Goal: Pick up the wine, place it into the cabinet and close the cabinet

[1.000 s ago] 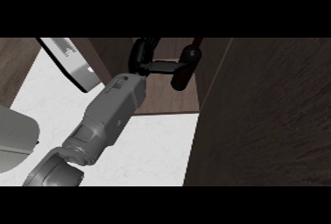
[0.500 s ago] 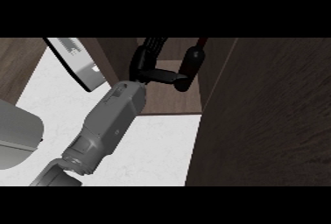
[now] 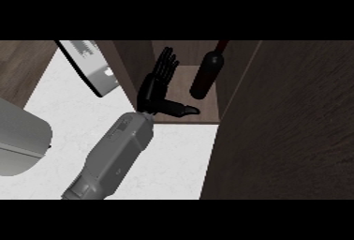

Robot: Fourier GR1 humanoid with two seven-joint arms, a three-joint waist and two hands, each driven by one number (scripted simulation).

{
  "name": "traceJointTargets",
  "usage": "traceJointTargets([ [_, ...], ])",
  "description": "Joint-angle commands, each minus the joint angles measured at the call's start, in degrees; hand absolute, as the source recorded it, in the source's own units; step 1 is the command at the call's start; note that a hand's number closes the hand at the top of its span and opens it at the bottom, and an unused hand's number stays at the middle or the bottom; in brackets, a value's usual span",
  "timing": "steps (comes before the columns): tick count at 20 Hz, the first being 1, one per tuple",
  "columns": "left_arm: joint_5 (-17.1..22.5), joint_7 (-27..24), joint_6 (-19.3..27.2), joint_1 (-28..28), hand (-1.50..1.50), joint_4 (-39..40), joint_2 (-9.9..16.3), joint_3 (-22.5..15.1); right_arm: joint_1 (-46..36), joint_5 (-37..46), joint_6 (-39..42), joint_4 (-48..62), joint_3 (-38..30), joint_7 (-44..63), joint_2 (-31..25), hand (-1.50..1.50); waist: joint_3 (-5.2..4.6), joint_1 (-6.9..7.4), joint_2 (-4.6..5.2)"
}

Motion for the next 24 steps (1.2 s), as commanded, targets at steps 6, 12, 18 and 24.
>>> traceJointTargets([
  [6,-1.17,4.23,2.60,17.76,-1.50,-21.02,1.99,-6.58,4.30,0.45,-1.49,-11.87,1.42,3.35,-2.33,-1.50,0.02,0.66,-0.11],
  [12,-1.15,4.62,1.93,31.65,-1.50,-33.85,5.41,-9.83,3.72,0.81,-0.82,-10.80,0.48,2.59,-3.89,-1.50,0.00,0.50,0.34],
  [18,0.88,3.28,-1.44,38.66,-1.50,-40.32,9.32,-7.75,1.83,-1.40,3.31,-10.55,0.61,3.76,-6.69,-1.50,-0.05,0.18,0.89],
  [24,1.63,3.99,-3.22,41.87,-1.50,-44.91,14.19,-4.91,2.45,-2.92,7.27,-11.91,4.28,2.36,-8.26,-1.50,-0.02,-0.08,0.82],
])
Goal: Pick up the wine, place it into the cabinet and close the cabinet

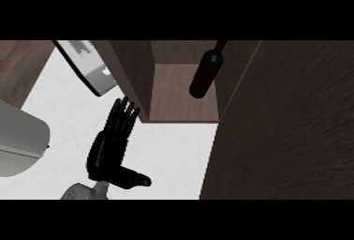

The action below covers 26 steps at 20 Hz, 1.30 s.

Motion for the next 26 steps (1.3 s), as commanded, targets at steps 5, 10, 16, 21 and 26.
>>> traceJointTargets([
  [5,1.60,-0.78,-2.70,3.37,-1.50,-4.06,6.23,5.44,1.14,-2.95,11.62,-11.04,8.67,1.30,-6.35,1.50,-0.02,0.24,0.06],
  [10,4.21,-1.08,-7.44,6.46,-1.50,-4.25,11.36,10.17,1.47,-1.96,13.43,-11.96,10.73,0.96,-7.26,1.50,-0.04,-0.34,0.13],
  [16,6.11,-2.32,-11.40,10.85,-1.50,-5.29,14.15,13.54,-3.49,-1.16,13.42,-11.72,11.78,3.87,-2.72,1.50,-0.12,0.38,0.23],
  [21,8.27,-0.13,-14.45,10.95,-1.50,-5.54,17.90,16.67,-6.96,-1.53,13.51,-10.87,12.33,7.33,0.60,1.50,-0.19,0.79,0.33],
  [26,10.12,1.10,-15.52,9.71,-1.50,-5.56,19.34,19.04,-9.62,-2.04,14.12,-10.33,13.28,10.99,3.05,1.50,-0.30,1.03,0.36],
])
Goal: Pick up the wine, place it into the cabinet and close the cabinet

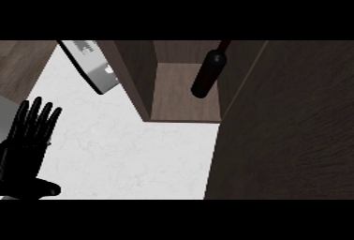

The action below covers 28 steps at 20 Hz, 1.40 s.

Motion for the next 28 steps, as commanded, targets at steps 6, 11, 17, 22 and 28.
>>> traceJointTargets([
  [6,2.69,1.28,-4.14,-1.02,-1.50,2.42,2.49,2.75,-5.82,-4.02,0.17,-7.79,4.43,7.28,10.80,1.50,-0.17,1.11,0.46],
  [11,2.20,0.86,-5.95,-1.06,-1.50,2.35,3.38,3.06,-9.66,-4.96,1.49,-4.46,2.40,9.04,13.79,1.50,-0.26,2.80,0.71],
  [17,4.28,2.51,-7.55,-2.64,-1.50,3.48,4.75,4.41,-15.51,-6.39,2.25,0.33,0.04,12.09,19.66,1.50,-0.25,3.91,0.89],
  [22,4.86,3.06,-8.25,-3.94,-1.50,4.29,4.99,4.84,-27.48,-7.88,1.30,6.36,-4.35,19.73,27.22,1.50,-0.34,4.29,0.80],
  [28,4.72,3.49,-8.26,-2.86,-1.50,4.69,4.61,5.16,-48.43,-7.21,-1.91,25.66,-7.54,30.21,43.94,1.50,-0.07,2.78,0.25],
])
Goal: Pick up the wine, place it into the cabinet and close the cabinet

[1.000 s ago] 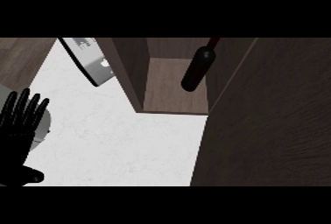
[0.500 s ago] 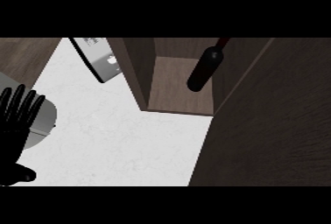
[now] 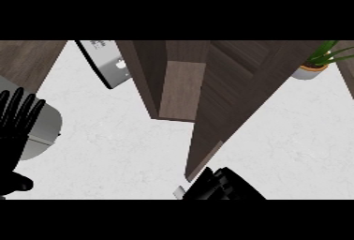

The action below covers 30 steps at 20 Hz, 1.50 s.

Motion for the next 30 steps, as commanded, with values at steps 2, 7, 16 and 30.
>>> traceJointTargets([
  [2,1.23,-0.15,-0.92,0.63,-1.50,1.64,0.44,2.39,-18.09,-2.26,-1.26,14.95,-5.46,8.64,14.01,1.50,0.21,-1.63,-0.30],
  [7,-0.91,-1.33,-0.32,3.92,-1.50,-1.25,-0.95,2.39,-29.34,-6.38,-3.71,31.08,-9.60,5.21,18.05,1.50,0.38,-2.06,-0.40],
  [16,-2.26,-0.79,-4.53,1.87,-1.50,4.03,-0.53,5.73,-30.42,-13.55,1.05,45.16,-18.83,-3.14,18.28,1.50,0.43,-3.72,-0.39],
  [30,0.36,3.76,-6.67,-1.00,-1.50,6.72,0.87,10.51,-30.31,-11.57,14.19,61.57,-27.12,-15.94,14.05,1.50,0.44,-3.87,-0.26],
])
